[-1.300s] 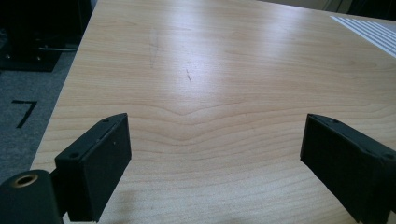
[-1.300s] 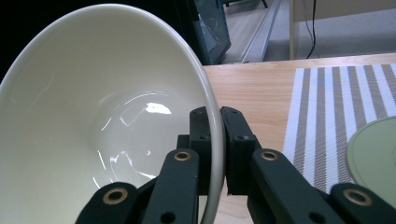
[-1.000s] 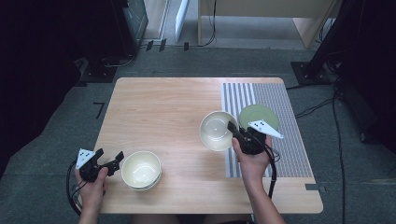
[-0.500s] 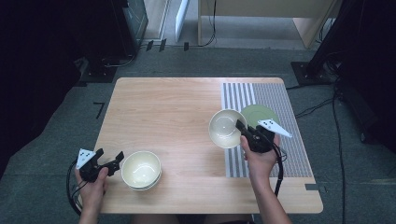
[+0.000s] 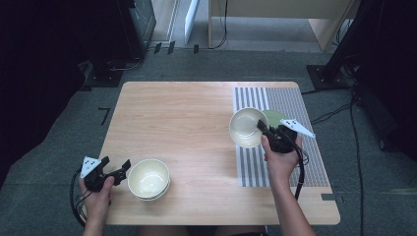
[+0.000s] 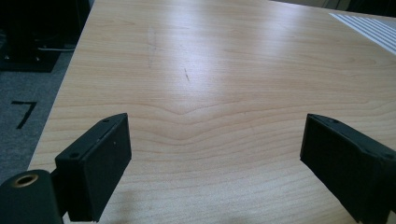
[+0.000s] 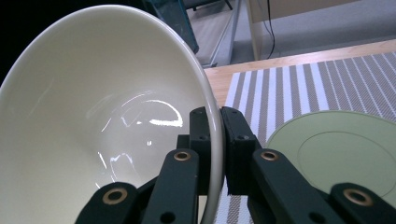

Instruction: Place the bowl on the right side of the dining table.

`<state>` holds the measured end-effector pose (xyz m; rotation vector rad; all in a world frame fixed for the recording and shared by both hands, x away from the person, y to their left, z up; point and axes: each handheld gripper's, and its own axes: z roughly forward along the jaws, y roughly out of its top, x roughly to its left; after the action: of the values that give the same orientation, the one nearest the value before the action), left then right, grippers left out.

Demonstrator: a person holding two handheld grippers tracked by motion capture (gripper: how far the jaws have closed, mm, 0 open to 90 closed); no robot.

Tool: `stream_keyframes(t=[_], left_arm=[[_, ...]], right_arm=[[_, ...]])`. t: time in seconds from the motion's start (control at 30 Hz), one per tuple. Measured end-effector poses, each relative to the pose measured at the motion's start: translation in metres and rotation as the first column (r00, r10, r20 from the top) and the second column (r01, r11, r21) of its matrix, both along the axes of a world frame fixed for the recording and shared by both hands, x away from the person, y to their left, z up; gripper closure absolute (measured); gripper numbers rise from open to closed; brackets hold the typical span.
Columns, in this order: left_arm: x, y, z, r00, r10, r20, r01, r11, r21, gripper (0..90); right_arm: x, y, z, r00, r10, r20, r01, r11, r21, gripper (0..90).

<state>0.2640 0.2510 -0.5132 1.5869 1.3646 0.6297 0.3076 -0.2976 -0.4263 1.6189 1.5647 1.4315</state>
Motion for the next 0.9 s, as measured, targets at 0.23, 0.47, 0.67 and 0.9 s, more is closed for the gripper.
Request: stream_keyframes(t=[0.23,0.47,0.67,0.9], left_arm=[[0.0,-0.001,0.0,1.0,0.006,-0.001,-0.006,1.0,0.006,8.3],[0.0,-0.001,0.0,1.0,0.006,-0.002,-0.006,1.0,0.006,8.3],[0.0,-0.001,0.0,1.0,0.009,-0.004,-0.009,0.9999,0.011,8.3],[0.0,-0.001,0.0,0.9999,0.01,-0.004,-0.009,0.9999,0.012,8.3]], right_arm=[[0.009,-0.008,0.002,0.9996,-0.029,-0.005,0.029,1.0,-0.011,84.7],[0.016,-0.017,0.0,0.9982,-0.057,-0.019,0.057,0.998,-0.024,84.7],[0.023,-0.027,-0.004,0.995,-0.088,-0.047,0.087,0.996,-0.023,84.7],[0.032,-0.037,-0.012,0.9894,-0.121,-0.081,0.118,0.992,-0.034,84.6]])
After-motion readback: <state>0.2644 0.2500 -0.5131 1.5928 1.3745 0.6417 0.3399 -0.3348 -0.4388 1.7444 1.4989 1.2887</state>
